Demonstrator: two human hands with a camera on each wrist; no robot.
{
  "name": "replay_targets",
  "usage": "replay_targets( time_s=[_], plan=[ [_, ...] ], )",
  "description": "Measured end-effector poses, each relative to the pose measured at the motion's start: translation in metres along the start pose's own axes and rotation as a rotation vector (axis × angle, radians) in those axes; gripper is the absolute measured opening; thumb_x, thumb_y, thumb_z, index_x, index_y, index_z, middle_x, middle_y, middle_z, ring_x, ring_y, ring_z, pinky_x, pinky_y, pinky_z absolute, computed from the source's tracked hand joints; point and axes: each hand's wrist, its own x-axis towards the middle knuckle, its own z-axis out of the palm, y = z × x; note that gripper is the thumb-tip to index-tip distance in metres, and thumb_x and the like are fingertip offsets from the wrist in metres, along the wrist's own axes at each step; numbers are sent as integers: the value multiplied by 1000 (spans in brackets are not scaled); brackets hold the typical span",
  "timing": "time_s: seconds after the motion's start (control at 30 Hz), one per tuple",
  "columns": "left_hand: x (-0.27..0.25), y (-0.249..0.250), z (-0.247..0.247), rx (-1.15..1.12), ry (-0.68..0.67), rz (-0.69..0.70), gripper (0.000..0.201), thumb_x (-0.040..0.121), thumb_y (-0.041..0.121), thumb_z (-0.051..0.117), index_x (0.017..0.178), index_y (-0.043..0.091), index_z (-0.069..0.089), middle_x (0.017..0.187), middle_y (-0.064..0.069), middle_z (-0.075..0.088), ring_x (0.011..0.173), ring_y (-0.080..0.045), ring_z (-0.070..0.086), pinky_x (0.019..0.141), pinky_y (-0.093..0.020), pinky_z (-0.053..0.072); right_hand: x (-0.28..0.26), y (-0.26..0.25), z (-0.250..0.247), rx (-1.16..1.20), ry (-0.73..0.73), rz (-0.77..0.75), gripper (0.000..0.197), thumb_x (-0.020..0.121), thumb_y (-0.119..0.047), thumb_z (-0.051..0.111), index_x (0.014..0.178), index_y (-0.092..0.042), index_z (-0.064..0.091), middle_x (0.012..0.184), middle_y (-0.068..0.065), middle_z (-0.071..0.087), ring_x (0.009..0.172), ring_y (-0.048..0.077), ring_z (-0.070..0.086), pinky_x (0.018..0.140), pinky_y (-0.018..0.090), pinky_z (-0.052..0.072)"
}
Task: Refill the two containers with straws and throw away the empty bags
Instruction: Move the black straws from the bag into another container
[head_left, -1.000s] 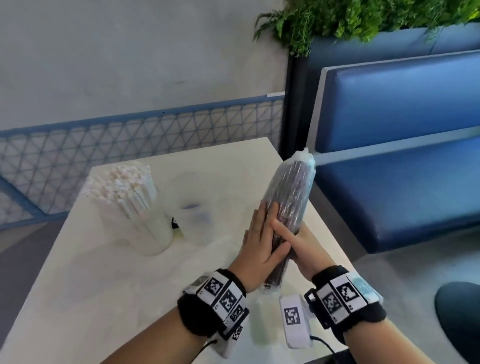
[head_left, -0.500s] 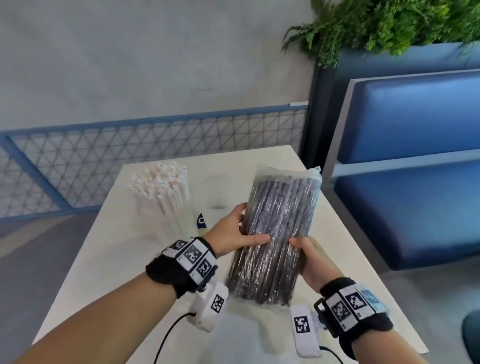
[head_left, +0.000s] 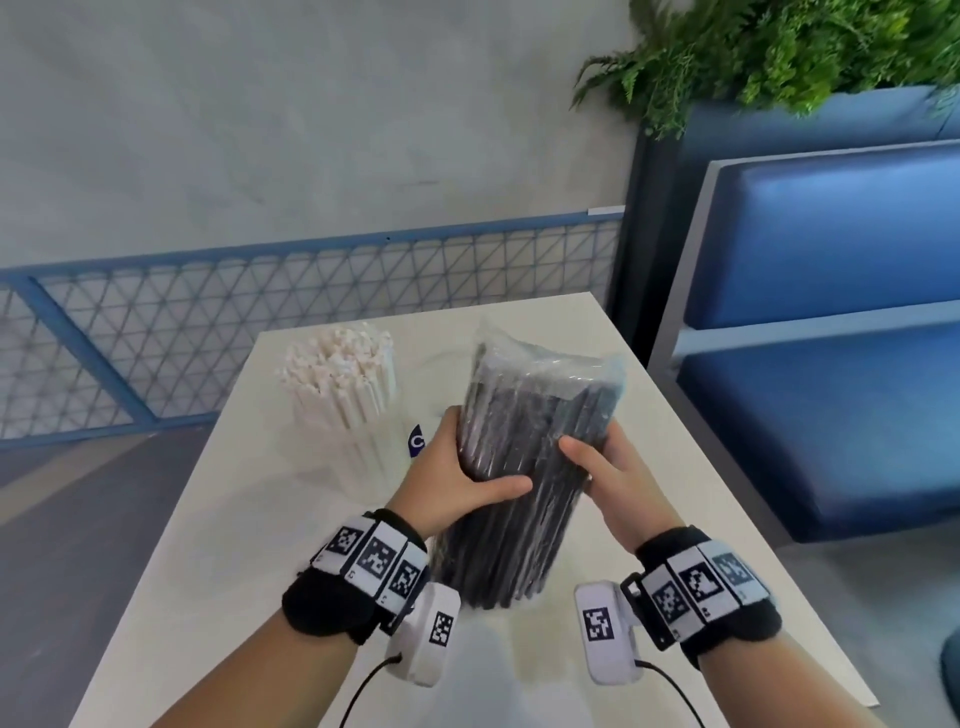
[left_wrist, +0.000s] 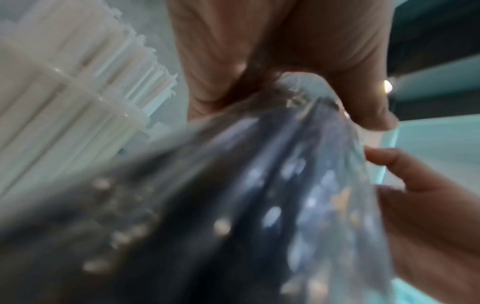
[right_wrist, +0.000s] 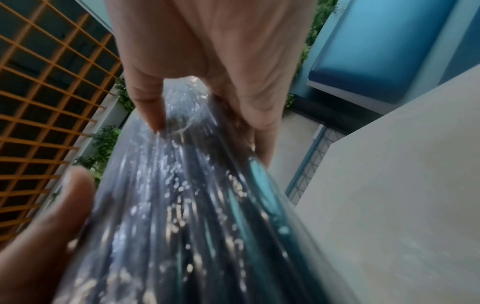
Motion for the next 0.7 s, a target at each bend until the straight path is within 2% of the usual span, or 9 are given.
replay_targets(
  time_s=[0.07, 0.13, 0.2, 0.27, 0.37, 0.4, 0.5, 0.57, 0.7],
  plan=[
    [-4, -2, -2, -96, 97, -23, 73, 59, 32, 87, 117, 27, 44, 108, 12, 63, 99, -3, 62, 87, -25, 50, 1, 2, 6, -75, -54, -3, 47, 85, -17, 62, 128, -16, 44, 122, 4, 62, 112, 20, 61, 94, 39, 51],
    [-10, -3, -4, -114, 160, -31, 70, 59, 29, 86, 116, 27, 45, 107, 12, 64, 98, -2, 63, 85, -23, 50, 1, 3, 13, -218, -20, -92, 57, 81, -20, 66, 131, -24, 39, 126, -3, 57, 109, 7, 59, 93, 29, 51],
    [-15, -4, -6, -86, 190, -30, 68, 60, 30, 86, 114, 30, 45, 104, 16, 63, 93, 7, 61, 79, -12, 47, 2, 0, 19, -329, 108, -250, 68, 80, -13, 70, 132, -34, 32, 128, -9, 48, 110, -1, 54, 86, 18, 49],
    [-18, -6, -9, -46, 189, -24, 69, 60, 32, 86, 115, 30, 44, 101, 19, 63, 88, 15, 59, 71, -3, 45, 5, -7, 23, -450, 211, -446, 71, 78, -9, 70, 131, -37, 33, 126, -8, 44, 111, 0, 50, 86, 14, 47],
    [-23, -9, -11, -15, 201, -23, 67, 62, 31, 85, 114, 31, 42, 98, 21, 60, 80, 24, 55, 66, 3, 42, 13, -13, 24, -706, 240, -661, 50, 77, -9, 70, 120, -29, 54, 121, -5, 45, 108, 9, 49, 92, 25, 46],
    [-24, -9, -13, -16, 207, -25, 67, 62, 30, 85, 114, 31, 42, 98, 21, 60, 79, 25, 54, 65, 4, 41, 16, -13, 24, -767, 232, -715, 41, 78, -9, 70, 115, -25, 59, 119, -4, 46, 105, 10, 48, 93, 24, 44],
    [-25, -10, -17, -25, 196, -36, 66, 63, 28, 85, 115, 29, 43, 99, 20, 60, 80, 22, 56, 65, 3, 41, 23, -10, 21, -950, 178, -866, 23, 82, -12, 66, 104, -19, 67, 117, 0, 53, 101, 14, 49, 93, 10, 37],
    [-25, -12, -19, -39, 178, -50, 68, 62, 28, 85, 116, 30, 44, 102, 19, 61, 86, 17, 57, 67, 1, 43, 27, -12, 18, -1020, 128, -959, 15, 84, -14, 64, 99, -18, 68, 112, 3, 60, 101, 17, 51, 93, 10, 36],
    [-26, -17, -20, -31, 160, -65, 69, 61, 30, 85, 116, 29, 45, 105, 15, 64, 94, 8, 60, 74, -8, 45, 29, -20, 18, -1017, 16, -1058, 7, 87, -15, 62, 87, -12, 67, 98, 4, 69, 88, 19, 60, 79, 25, 49]
  ],
)
